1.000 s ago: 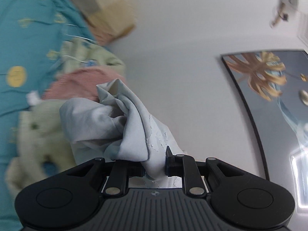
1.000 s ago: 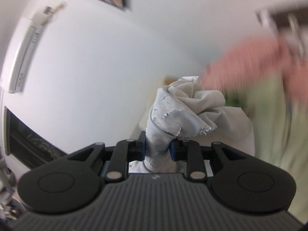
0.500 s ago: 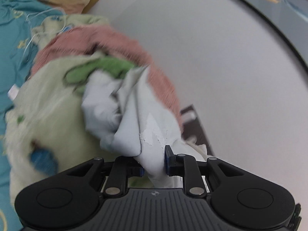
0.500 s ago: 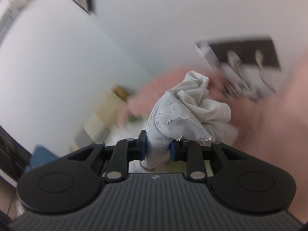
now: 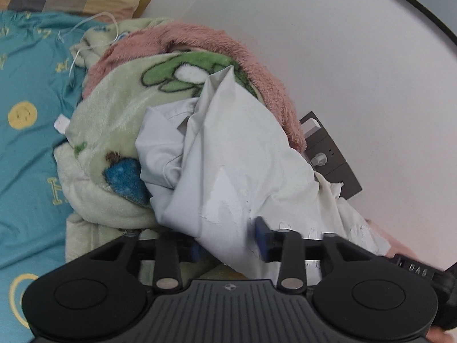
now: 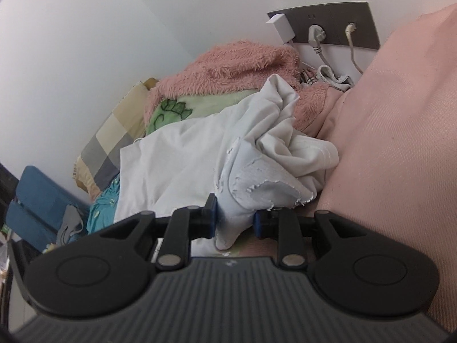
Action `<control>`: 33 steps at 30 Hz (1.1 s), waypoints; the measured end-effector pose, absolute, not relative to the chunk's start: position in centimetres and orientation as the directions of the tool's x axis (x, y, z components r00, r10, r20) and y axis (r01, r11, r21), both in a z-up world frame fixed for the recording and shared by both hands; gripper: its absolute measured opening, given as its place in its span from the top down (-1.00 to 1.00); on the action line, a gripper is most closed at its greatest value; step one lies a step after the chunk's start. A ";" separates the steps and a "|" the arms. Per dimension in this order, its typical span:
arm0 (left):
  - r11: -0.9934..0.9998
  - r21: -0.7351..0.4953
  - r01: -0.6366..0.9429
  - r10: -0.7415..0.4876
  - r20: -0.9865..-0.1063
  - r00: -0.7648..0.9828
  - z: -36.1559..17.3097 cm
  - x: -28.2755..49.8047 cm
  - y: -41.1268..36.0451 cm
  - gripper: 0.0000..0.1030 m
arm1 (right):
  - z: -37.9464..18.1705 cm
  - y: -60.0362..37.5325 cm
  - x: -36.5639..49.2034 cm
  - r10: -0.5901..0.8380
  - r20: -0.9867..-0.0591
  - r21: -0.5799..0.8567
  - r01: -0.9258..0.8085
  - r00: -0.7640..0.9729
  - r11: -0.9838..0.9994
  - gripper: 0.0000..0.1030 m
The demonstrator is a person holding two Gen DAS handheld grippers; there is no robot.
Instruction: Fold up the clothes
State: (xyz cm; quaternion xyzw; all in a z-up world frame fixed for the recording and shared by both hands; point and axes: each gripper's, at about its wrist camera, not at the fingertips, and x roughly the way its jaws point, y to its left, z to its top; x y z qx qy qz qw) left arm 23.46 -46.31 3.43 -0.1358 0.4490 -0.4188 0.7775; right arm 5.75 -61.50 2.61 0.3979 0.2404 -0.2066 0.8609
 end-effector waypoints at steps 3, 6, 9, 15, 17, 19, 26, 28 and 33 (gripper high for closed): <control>0.637 -0.508 0.580 -0.744 -0.602 0.290 5.2 22.1 -45.9 -0.52 | 3.3 -61.2 4.9 -0.193 -0.577 0.590 0.568 0.794 0.574 0.35; 0.652 -0.447 0.612 -0.726 -0.600 0.335 7.7 20.1 -44.6 -0.74 | 4.6 -60.3 4.0 -0.210 -0.574 0.569 0.571 0.791 0.592 0.03; 0.665 -0.380 0.644 -0.711 -0.587 0.387 10.4 17.7 -43.1 -0.96 | 6.7 -58.8 2.8 -0.251 -0.538 0.533 0.556 0.805 0.638 -0.50; 0.674 -0.257 0.693 -0.690 -0.553 0.466 15.0 12.5 -39.6 -1.00 | 11.6 -54.7 0.0 -0.317 -0.434 0.434 0.504 0.844 0.747 -0.65; 0.687 -0.224 0.692 -0.679 -0.538 0.500 16.1 11.1 -38.3 -1.00 | 12.7 -53.2 -0.9 -0.321 -0.411 0.407 0.487 0.853 0.773 -0.65; 0.694 -0.201 0.691 -0.673 -0.521 0.525 17.0 9.7 -37.0 -1.00 | 13.6 -51.7 -1.7 -0.327 -0.386 0.382 0.472 0.863 0.794 -0.65; 0.709 -0.140 0.692 -0.669 -0.445 0.595 19.1 4.6 -31.8 -1.00 | 15.3 -46.3 -4.2 -0.350 -0.319 0.287 0.442 0.881 0.850 -0.65; 0.714 -0.122 0.689 -0.666 -0.422 0.615 19.3 3.2 -30.3 -1.00 | 15.2 -44.7 -4.7 -0.353 -0.308 0.270 0.436 0.884 0.858 -0.65; 0.738 -0.068 0.671 -0.641 -0.377 0.668 18.9 0.5 -27.3 -1.00 | 14.2 -41.3 -5.6 -0.368 -0.281 0.221 0.433 0.886 0.874 -0.65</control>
